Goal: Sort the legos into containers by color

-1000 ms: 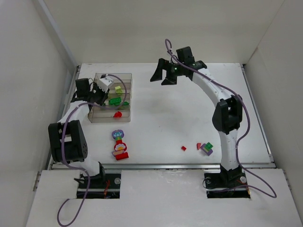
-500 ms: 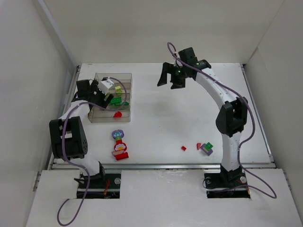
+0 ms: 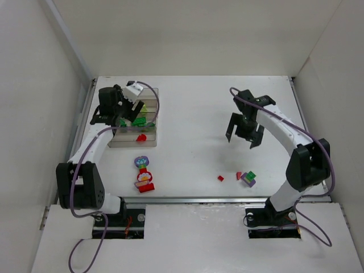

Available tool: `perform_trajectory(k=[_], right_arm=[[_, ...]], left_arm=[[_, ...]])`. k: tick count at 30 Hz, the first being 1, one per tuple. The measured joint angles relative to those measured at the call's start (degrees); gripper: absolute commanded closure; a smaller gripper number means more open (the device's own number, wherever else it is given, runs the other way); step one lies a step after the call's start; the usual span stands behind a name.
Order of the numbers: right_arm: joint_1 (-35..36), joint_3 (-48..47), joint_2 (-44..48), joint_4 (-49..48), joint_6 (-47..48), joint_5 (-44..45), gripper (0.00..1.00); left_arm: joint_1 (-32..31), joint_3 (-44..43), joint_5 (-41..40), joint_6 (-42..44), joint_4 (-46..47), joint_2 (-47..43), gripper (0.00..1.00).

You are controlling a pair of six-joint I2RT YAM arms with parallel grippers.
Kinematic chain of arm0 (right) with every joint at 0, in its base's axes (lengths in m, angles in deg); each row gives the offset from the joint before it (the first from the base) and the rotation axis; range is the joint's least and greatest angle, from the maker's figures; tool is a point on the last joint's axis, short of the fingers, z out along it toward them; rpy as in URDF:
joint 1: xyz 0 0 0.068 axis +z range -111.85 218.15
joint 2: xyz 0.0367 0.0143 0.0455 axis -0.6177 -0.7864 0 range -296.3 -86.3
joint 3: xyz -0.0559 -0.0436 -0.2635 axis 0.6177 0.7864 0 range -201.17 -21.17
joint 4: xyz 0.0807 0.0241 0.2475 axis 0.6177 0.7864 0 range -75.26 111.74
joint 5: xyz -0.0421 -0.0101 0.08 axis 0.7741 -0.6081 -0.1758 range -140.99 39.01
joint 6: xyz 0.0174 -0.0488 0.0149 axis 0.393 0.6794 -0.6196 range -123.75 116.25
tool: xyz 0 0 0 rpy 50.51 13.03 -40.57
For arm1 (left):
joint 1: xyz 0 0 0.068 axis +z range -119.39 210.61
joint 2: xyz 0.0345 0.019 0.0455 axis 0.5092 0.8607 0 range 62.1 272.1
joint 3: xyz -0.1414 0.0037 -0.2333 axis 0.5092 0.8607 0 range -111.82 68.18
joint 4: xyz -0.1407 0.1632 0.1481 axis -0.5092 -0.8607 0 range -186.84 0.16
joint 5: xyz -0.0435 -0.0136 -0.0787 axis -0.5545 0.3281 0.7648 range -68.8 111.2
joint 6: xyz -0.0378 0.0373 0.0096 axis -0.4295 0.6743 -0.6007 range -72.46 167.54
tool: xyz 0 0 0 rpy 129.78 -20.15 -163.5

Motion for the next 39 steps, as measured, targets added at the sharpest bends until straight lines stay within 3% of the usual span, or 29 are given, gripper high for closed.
perform_trajectory(k=[6, 18, 28, 39], right_arm=[[0.1, 13.2, 6.3, 3.0, -3.5, 0.2, 0.00], [0.1, 28.8, 13.3, 3.8, -8.8, 1.2, 0.00], [0.1, 30.3, 13.4, -0.6, -10.3, 0.3, 0.21], [0.1, 32.8, 11.9, -5.4, -10.7, -1.6, 0.26]], left_arm=[[-5.2, 5.5, -0.3, -1.8, 0.9, -7.3, 0.20], [-5.6, 14.6, -2.4, -3.0, 3.2, -13.7, 0.18], [-6.5, 16.3, -1.1, -2.9, 5.1, -18.1, 0.15], [-6.5, 16.4, -0.7, -2.9, 5.4, -18.1, 0.15]])
